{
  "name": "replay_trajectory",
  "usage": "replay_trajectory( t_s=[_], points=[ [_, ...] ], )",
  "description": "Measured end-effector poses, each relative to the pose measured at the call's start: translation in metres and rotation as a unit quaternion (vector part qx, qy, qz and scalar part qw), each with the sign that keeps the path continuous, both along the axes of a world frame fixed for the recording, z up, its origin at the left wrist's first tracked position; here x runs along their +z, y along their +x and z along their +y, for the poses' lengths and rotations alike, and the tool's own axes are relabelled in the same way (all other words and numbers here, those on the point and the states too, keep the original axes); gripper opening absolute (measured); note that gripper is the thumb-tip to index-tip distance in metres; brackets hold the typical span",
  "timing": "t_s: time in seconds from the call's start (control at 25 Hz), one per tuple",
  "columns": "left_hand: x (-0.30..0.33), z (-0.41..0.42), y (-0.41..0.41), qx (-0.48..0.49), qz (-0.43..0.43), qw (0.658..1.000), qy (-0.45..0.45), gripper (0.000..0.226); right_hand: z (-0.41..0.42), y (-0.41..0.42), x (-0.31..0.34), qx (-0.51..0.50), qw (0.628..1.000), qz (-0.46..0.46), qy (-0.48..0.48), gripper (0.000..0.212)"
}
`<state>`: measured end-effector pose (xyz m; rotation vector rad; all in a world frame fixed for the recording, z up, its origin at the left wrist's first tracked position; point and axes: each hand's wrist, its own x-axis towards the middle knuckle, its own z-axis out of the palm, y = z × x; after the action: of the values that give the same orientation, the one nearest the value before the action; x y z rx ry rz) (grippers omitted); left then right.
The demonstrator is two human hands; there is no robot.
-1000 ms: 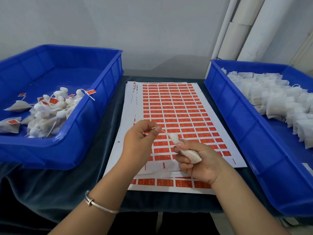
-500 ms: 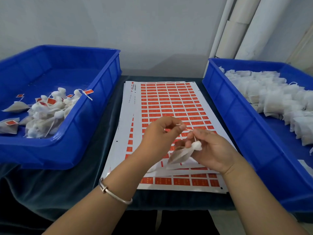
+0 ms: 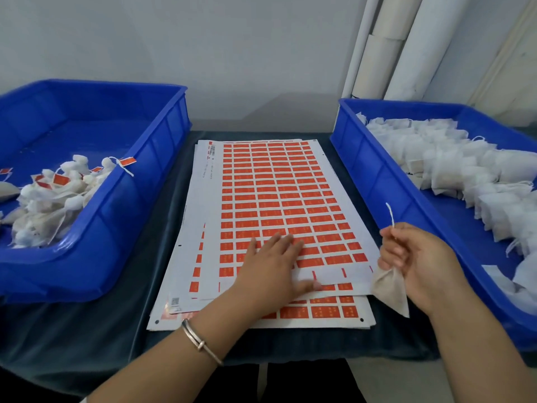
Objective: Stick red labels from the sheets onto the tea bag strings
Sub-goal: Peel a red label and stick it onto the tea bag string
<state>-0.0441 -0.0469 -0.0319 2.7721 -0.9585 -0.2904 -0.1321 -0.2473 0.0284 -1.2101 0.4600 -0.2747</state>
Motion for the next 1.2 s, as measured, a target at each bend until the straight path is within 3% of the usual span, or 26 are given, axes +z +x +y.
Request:
replay_trajectory(
  t_s=[0.16, 0.28, 0.36, 0.48, 0.6, 0.72, 0.92, 1.2],
  points=[
    [-0.001, 0.020, 0.015, 0.045, -0.035, 0.998, 0.014, 0.073, -0.001, 0.004, -0.007, -0.014, 0.990, 0.097, -0.103, 0.041],
    [0.001, 0.036, 0.023, 0.080, -0.027, 0.996, -0.005, 0.076, 0.005, 0.014, -0.016, 0.008, 0.963, 0.180, -0.199, 0.021],
    [0.004, 0.044, 0.028, 0.095, -0.013, 0.995, -0.038, 0.072, 0.012, 0.026, -0.014, 0.058, 0.954, 0.208, -0.208, 0.011],
    [0.011, 0.051, 0.033, 0.090, 0.010, 0.994, -0.057, 0.061, 0.021, 0.044, -0.007, 0.140, 0.952, 0.220, -0.161, 0.013],
    [0.021, 0.052, 0.035, 0.078, 0.019, 0.994, -0.068, 0.057, 0.020, 0.053, -0.003, 0.165, 0.952, 0.195, -0.169, 0.012],
    [0.037, 0.028, 0.028, 0.069, 0.012, 0.981, -0.183, 0.054, 0.020, 0.054, 0.001, 0.166, 0.958, 0.143, -0.183, 0.013],
    [0.061, -0.014, 0.016, 0.079, -0.033, 0.930, -0.359, 0.034, 0.029, 0.057, 0.017, 0.160, 0.962, 0.040, -0.219, 0.012],
    [0.065, -0.011, 0.019, 0.124, 0.000, 0.909, -0.399, 0.026, 0.038, 0.061, 0.019, 0.154, 0.943, -0.006, -0.295, 0.005]
  ],
)
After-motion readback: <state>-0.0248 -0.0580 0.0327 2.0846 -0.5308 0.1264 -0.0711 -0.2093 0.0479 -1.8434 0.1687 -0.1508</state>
